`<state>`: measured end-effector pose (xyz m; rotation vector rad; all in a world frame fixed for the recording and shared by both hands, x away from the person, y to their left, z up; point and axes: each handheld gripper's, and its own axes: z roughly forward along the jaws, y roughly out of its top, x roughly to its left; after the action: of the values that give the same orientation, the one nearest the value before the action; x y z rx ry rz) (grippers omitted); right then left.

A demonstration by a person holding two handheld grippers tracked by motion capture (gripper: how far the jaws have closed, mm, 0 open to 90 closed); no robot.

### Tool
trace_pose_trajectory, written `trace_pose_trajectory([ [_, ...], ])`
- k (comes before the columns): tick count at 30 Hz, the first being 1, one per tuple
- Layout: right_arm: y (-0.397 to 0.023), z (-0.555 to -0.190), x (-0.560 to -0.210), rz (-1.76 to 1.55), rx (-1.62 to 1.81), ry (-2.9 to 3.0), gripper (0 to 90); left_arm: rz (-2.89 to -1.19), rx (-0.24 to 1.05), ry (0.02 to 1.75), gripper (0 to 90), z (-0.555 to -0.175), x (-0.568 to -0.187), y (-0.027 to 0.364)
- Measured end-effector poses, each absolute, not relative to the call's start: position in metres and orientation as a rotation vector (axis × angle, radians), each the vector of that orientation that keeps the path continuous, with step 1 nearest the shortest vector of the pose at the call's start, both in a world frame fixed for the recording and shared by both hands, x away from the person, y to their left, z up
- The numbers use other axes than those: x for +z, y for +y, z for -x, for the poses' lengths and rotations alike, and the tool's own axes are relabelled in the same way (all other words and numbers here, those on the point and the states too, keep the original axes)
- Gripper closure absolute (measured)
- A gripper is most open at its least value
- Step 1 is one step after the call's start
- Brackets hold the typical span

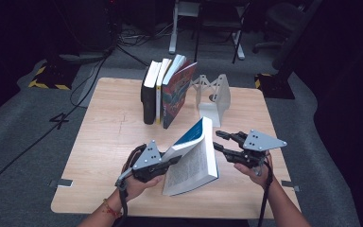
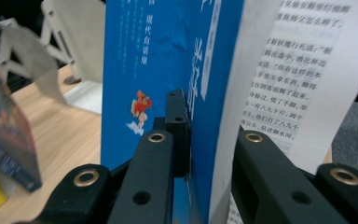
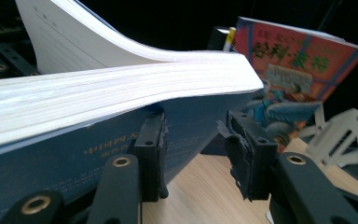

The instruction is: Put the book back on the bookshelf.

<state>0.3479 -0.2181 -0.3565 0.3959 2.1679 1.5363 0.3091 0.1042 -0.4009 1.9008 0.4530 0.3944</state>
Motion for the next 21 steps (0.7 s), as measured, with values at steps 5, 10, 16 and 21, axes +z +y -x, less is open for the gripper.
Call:
trace_pose_trajectory([
  [5,-0.205,-0.343,-0.352,-0.367,1.539,2.181,55.1,-1.891,0.424,0.479,80.8,-0.303,-0.406,0.111],
  [10,-0.188,-0.335,-0.354,-0.308,1.536,2.214,50.4,-1.896,0.514,0.523,76.9,-0.291,-0.41,0.112],
  [16,-0.173,-0.328,-0.364,-0.268,1.549,2.242,45.4,-1.913,0.553,0.551,68.6,-0.284,-0.416,0.113],
  [21,-0.171,-0.33,-0.369,-0.286,1.583,2.249,42.4,-1.942,0.537,0.574,60.1,-0.283,-0.427,0.115],
])
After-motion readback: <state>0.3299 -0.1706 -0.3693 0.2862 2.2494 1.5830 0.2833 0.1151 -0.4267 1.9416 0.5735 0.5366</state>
